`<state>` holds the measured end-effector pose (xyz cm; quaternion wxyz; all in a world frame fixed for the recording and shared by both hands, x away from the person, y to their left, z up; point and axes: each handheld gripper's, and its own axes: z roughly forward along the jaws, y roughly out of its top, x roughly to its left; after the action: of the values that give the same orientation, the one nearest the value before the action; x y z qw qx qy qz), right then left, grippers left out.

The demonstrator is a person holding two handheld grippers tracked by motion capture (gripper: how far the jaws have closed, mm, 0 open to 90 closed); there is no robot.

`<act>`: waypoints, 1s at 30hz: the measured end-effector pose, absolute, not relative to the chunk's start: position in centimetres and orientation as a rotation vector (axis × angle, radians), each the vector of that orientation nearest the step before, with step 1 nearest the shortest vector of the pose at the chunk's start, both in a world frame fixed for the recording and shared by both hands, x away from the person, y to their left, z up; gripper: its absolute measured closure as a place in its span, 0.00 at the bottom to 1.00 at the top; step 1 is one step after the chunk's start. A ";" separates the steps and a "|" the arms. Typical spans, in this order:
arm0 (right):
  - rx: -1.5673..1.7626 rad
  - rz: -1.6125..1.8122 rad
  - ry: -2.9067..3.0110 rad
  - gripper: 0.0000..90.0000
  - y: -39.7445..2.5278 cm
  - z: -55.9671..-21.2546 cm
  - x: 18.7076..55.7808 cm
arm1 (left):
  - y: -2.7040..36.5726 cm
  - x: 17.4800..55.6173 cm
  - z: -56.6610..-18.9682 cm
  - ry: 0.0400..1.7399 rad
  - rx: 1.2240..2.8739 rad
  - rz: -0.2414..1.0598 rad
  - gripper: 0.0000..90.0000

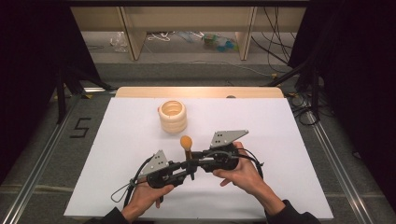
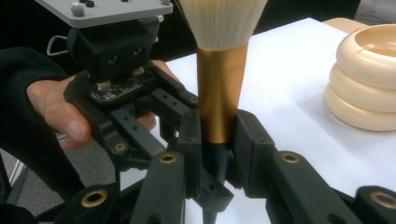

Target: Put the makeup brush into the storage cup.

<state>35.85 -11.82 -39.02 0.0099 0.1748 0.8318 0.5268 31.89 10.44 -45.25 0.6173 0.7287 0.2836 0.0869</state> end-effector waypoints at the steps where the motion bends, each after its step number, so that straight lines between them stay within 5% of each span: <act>1: 0.545 1.648 2.599 0.82 -11.8 -39.0 35.9 | 10.4 31.9 -45.2 0.656 1.674 0.196 0.82; 12: 0.539 1.648 2.606 0.82 -11.8 -39.0 35.9 | 10.5 31.9 -45.2 0.657 1.674 0.188 0.83; 19: 0.633 1.711 2.536 0.48 -12.4 -38.5 36.2 | 10.7 32.0 -45.1 0.650 1.671 0.210 0.83; 30: 0.665 1.672 2.386 0.32 -14.6 -37.5 36.1 | 12.0 32.7 -44.8 0.666 1.649 0.299 0.83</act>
<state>36.08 -14.62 -37.53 0.0767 0.2218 0.7961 0.5578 32.68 12.01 -44.78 0.6205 0.7171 0.2895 0.1300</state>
